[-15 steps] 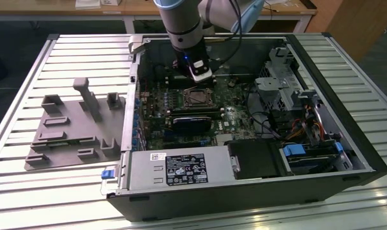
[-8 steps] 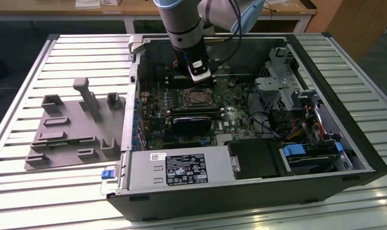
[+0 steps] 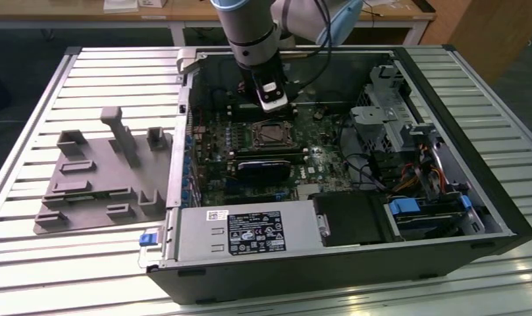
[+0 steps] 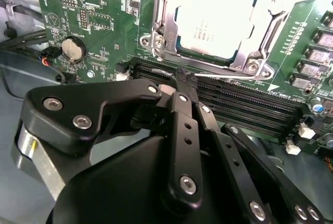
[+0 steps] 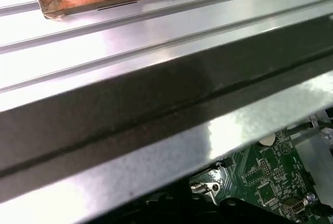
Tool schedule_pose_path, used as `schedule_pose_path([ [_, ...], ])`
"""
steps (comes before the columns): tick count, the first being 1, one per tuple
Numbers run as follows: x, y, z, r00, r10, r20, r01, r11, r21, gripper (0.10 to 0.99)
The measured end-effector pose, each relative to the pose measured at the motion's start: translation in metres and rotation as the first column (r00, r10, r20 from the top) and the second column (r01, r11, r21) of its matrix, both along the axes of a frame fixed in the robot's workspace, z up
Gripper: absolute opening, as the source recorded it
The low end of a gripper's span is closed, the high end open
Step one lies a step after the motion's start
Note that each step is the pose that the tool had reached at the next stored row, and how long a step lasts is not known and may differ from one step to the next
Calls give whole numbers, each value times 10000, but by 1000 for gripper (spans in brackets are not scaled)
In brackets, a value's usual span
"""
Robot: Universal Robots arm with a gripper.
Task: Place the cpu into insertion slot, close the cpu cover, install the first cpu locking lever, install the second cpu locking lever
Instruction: 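Install the first cpu locking lever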
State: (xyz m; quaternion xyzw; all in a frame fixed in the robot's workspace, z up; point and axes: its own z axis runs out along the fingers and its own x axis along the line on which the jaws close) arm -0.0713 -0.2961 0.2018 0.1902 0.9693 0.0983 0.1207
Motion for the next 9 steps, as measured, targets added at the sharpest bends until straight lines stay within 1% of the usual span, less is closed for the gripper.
schedule_pose_path([
  [9, -10, 16, -23, 9988, -489, 2, 489, 9988, -44, 102],
])
